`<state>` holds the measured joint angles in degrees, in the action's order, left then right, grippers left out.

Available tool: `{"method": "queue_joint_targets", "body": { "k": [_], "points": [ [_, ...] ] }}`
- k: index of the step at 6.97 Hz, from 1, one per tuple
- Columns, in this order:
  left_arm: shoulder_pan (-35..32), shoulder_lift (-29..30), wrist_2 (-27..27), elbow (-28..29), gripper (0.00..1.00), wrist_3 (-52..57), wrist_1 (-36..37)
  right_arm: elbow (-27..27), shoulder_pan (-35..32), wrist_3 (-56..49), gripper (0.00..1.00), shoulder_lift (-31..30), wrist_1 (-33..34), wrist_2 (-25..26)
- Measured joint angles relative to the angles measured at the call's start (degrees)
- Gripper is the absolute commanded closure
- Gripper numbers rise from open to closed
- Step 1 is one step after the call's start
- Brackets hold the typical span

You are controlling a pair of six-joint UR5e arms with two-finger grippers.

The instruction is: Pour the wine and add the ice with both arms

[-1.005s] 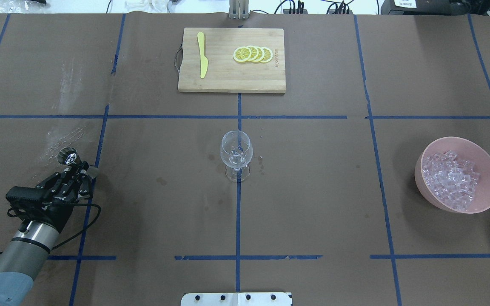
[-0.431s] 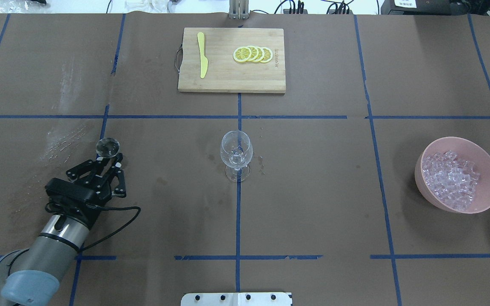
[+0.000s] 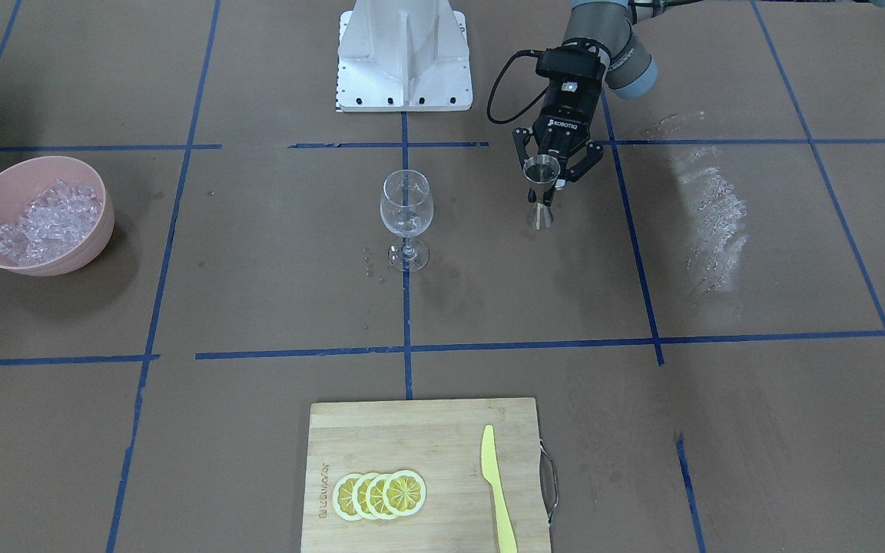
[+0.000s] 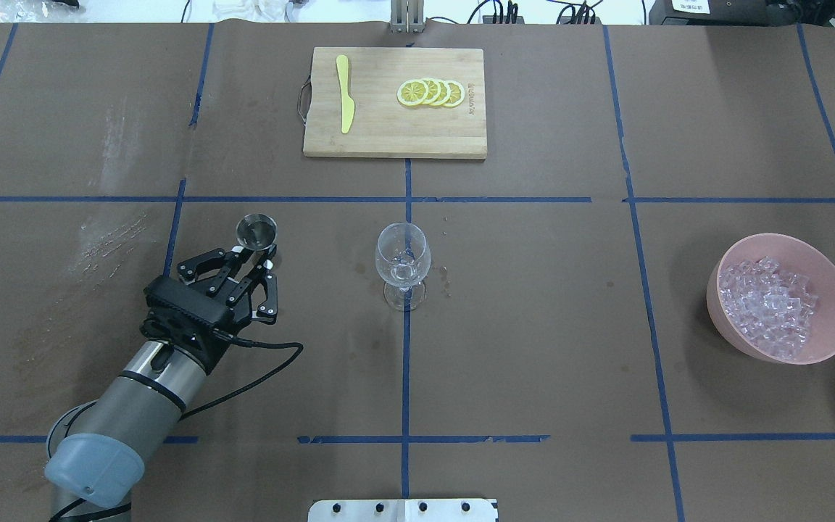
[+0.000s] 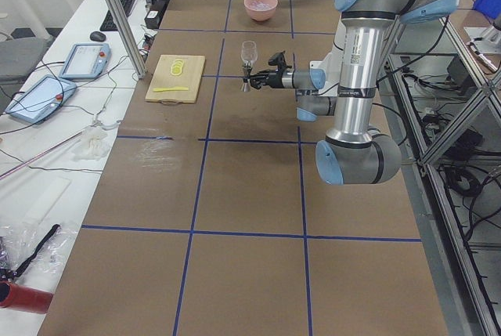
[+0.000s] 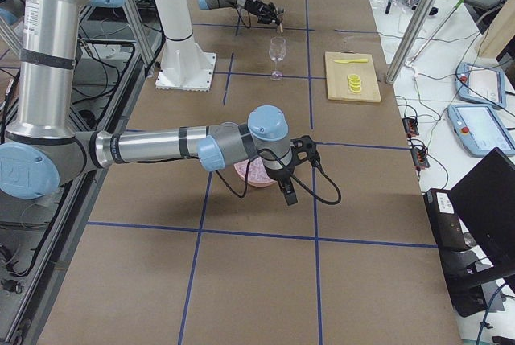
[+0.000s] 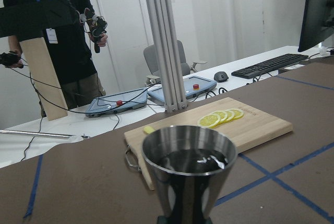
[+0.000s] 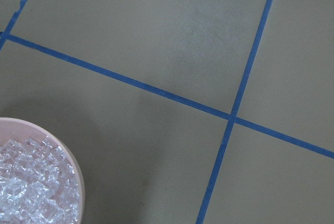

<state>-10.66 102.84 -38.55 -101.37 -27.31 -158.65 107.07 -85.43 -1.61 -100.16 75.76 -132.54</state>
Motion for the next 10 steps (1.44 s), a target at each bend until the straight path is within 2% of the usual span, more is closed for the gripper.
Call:
{"method": "queue_joint_targets", "body": {
  "k": [4,8,10],
  "points": [
    [-0.4,10.2,-2.1,-1.6,1.0,5.6,17.3,-0.3,0.0,0.0,0.0,0.0,0.0,0.0],
    [-0.5,11.7,-1.7,-1.7,1.0,22.8,21.6,-0.5,0.0,0.0,0.0,-0.1,0.0,0.0],
    [-0.5,12.2,0.2,-1.5,1.0,32.1,22.8,-0.5,0.0,0.1,0.0,-0.1,0.0,0.0]
  ]
}}
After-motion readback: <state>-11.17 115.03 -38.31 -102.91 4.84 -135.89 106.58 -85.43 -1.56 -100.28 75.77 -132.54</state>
